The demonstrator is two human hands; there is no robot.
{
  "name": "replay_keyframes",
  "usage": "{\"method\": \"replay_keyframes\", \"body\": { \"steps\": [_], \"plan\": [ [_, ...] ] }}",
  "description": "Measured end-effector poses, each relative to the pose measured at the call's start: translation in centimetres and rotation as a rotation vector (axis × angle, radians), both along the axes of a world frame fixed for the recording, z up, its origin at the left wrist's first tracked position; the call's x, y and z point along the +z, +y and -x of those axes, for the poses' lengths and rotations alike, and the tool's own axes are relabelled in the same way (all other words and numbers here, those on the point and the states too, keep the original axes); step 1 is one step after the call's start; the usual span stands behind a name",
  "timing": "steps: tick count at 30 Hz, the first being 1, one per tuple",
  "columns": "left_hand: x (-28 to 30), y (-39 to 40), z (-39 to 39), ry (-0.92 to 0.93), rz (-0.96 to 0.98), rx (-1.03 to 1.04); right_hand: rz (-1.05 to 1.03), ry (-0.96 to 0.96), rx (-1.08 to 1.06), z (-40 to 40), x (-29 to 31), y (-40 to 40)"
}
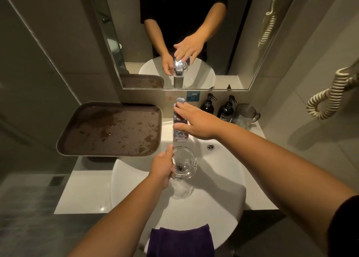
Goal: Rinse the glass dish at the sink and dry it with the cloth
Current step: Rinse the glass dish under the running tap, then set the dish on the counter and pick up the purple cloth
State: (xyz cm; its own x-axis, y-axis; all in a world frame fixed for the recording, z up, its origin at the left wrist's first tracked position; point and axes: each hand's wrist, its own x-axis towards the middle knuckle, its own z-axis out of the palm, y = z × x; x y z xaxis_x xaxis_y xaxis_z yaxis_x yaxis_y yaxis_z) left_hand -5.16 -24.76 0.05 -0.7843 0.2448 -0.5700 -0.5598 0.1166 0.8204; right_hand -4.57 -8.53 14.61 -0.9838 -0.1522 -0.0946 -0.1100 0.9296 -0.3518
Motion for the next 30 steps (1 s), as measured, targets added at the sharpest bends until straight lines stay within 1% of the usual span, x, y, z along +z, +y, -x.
{"method": "replay_keyframes", "body": {
  "steps": [3,6,7,9,10,12,13,14,15,17,18,20,22,23,24,25,27,28,30],
  "plan": [
    [0.6,-0.3,-0.5,0.017,0.010,-0.037,0.123,-0.008,-0.098,-1.5,0.2,0.5],
    [1.5,-0.8,-1.1,0.084,0.043,-0.086,0.241,0.002,-0.214,-3.5,-0.3,1.2],
    [1.9,-1.1,-1.4,0.126,0.066,-0.111,0.310,0.005,-0.288,-4.2,-0.9,1.3],
    [2.9,-1.6,-2.2,0.259,0.157,-0.169,0.529,-0.017,-0.489,-5.8,-2.7,1.4],
    [3.4,-1.9,-2.7,0.345,0.222,-0.199,0.663,-0.091,-0.593,-6.8,-3.7,1.1],
    [4.4,-2.7,-3.8,0.549,0.376,-0.267,0.879,-0.377,-0.749,-9.1,-5.7,0.0],
    [5.0,-3.2,-4.4,0.666,0.454,-0.327,0.952,-0.519,-0.780,-10.1,-6.5,-0.8],
    [5.6,-3.7,-4.9,0.786,0.525,-0.407,1.012,-0.628,-0.781,-10.7,-7.1,-1.5],
    [6.1,-4.2,-5.4,0.901,0.595,-0.500,1.076,-0.697,-0.764,-11.0,-7.4,-2.1],
    [7.1,-5.0,-6.2,1.139,0.760,-0.680,1.205,-0.744,-0.730,-10.7,-7.3,-3.0],
    [7.8,-5.2,-6.6,1.250,0.836,-0.740,1.233,-0.743,-0.724,-10.5,-6.9,-3.5],
    [9.4,-5.7,-7.3,1.437,0.941,-0.804,1.157,-0.674,-0.666,-9.9,-6.0,-4.4],
    [10.3,-7.0,-7.8,1.563,0.955,-0.807,1.037,-0.551,-0.557,-9.2,-5.4,-5.5],
    [10.4,-8.0,-8.1,1.572,0.935,-0.760,1.011,-0.485,-0.513,-9.0,-5.2,-6.3],
    [10.3,-9.1,-8.4,1.513,0.913,-0.693,1.003,-0.422,-0.482,-8.7,-5.0,-7.0],
    [10.2,-10.4,-8.6,1.380,0.891,-0.605,1.001,-0.364,-0.461,-8.5,-5.0,-7.8],
    [10.1,-12.3,-8.8,1.035,0.823,-0.352,0.973,-0.271,-0.439,-7.9,-5.1,-9.3],
    [10.1,-12.9,-8.6,0.859,0.762,-0.231,0.945,-0.240,-0.428,-7.7,-5.4,-10.2],
    [10.1,-13.9,-7.7,0.527,0.585,-0.055,0.882,-0.205,-0.393,-7.2,-6.0,-12.5]
  ]
}}
